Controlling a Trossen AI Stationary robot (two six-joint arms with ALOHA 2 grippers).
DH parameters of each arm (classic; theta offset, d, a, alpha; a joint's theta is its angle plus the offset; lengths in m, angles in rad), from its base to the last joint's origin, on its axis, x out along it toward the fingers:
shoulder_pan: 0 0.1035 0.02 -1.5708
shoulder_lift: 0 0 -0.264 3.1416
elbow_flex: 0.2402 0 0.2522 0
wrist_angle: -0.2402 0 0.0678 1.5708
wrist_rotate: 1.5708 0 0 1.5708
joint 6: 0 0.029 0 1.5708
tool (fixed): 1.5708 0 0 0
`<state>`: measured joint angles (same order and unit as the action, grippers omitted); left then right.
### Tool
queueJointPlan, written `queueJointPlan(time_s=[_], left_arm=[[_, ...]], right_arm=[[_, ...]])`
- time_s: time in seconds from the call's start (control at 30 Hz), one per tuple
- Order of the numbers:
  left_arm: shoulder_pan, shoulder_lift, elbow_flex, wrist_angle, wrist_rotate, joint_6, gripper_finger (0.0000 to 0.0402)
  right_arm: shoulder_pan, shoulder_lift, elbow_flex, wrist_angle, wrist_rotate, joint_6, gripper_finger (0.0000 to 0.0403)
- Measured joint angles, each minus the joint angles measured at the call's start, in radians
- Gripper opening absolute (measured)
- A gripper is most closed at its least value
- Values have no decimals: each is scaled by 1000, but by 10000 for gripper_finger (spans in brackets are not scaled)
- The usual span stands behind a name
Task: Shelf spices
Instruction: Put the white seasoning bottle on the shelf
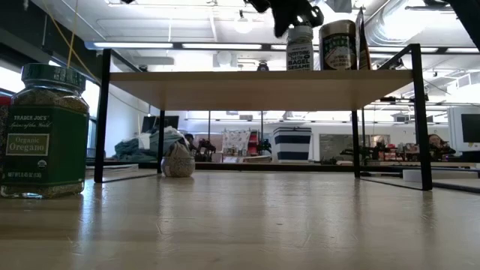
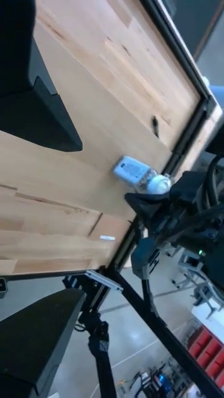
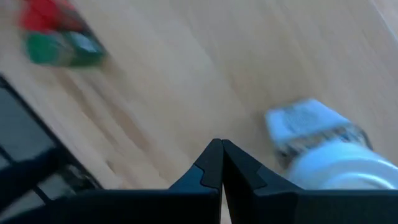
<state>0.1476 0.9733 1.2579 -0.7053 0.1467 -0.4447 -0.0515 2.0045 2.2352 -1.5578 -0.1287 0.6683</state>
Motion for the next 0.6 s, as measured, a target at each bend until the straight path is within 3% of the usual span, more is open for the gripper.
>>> queueJointPlan(time_s=[0.2,0.6], left_arm=[[-4,-18,0,46,0,10,376],[-5,-15,0,56,-22,-10,376]], right_arm=[[-8,-1,65,117,23,35,0],[-54,32,68,127,183,-45,0]])
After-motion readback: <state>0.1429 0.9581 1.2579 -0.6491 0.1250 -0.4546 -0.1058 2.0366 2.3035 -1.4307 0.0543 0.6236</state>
